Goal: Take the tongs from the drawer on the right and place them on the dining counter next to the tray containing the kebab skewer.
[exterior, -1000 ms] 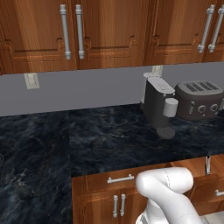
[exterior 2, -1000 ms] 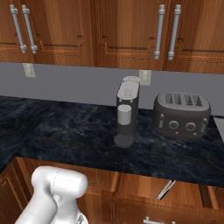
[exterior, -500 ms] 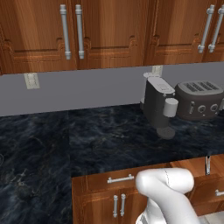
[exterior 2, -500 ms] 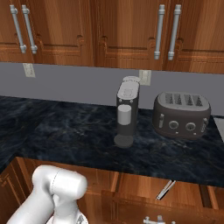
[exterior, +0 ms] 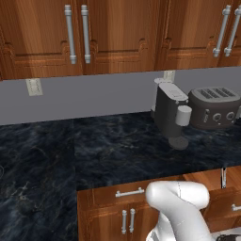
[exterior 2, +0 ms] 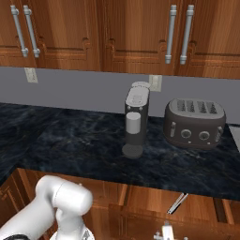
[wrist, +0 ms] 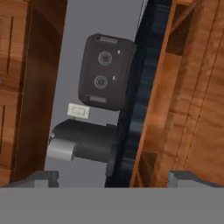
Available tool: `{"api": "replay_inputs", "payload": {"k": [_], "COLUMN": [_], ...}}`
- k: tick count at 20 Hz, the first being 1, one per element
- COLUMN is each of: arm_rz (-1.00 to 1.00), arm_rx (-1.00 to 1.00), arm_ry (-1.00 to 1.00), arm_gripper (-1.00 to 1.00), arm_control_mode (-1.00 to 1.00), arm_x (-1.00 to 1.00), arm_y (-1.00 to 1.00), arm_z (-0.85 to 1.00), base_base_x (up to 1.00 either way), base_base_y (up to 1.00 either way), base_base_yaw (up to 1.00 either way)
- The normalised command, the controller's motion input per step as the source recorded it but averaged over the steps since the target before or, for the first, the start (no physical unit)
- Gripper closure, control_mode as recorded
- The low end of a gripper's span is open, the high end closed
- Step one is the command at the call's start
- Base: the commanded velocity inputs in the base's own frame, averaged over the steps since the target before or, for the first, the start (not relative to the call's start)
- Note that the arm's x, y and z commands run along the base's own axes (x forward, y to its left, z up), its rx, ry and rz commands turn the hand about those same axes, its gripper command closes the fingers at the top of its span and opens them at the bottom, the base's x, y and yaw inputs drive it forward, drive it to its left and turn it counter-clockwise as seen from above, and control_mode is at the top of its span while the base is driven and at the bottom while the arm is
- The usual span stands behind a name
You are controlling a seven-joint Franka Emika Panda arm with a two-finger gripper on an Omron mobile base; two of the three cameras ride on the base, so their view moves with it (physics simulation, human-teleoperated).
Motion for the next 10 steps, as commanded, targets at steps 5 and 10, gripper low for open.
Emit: {"api": "replay_inputs", "payload": {"k": [5,10], "arm_rz": [0.0,0.0], "arm_rx": [-0.07,-0.06], "arm_ry": [0.19,0.22], "arm_gripper": [-1.0,-1.0], "arm_control_mode": [-1.0,-1.0], "arm_x": [0.0,0.01], "arm_y": [0.2,0.21], "arm_z": [0.4,0.26], "base_base_x": [0.0,0.0], "base_base_y": [0.0,0.0], "base_base_yaw": [0.0,0.0]}}
